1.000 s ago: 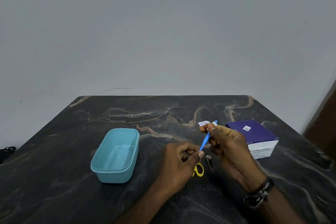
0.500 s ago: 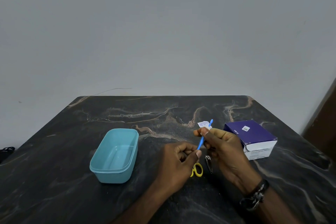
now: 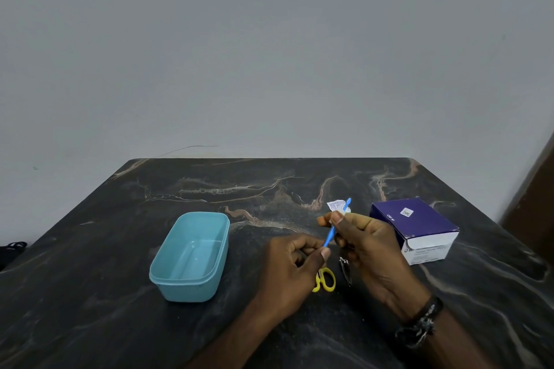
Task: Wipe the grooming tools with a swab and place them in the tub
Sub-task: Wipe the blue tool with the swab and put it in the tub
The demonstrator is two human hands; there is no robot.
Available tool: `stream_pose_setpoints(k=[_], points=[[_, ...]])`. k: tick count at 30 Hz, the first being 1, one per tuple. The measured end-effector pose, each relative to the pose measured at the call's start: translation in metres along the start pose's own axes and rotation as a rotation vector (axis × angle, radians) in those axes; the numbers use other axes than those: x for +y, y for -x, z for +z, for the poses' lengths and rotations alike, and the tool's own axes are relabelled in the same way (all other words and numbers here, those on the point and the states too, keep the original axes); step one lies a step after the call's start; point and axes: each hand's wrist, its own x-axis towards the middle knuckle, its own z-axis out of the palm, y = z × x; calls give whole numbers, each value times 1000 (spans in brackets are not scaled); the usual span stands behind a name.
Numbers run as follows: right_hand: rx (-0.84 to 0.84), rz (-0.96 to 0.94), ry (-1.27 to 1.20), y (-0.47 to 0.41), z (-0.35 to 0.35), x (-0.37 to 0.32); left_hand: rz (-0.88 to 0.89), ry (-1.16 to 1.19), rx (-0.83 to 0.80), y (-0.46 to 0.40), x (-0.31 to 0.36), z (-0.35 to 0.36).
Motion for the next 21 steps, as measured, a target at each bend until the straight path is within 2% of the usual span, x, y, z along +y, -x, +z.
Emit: stream_pose_setpoints(k=[6,15,21], points=[[86,-78,-54,-5,-12,-4,-22,-3,-38,2,-1,5],[21,-46,-4,-4,-11,-6,6,-53,-31,4,3,0],[79,-64,-71,-6,-15,-8,21,-51,-27,3,3,2]])
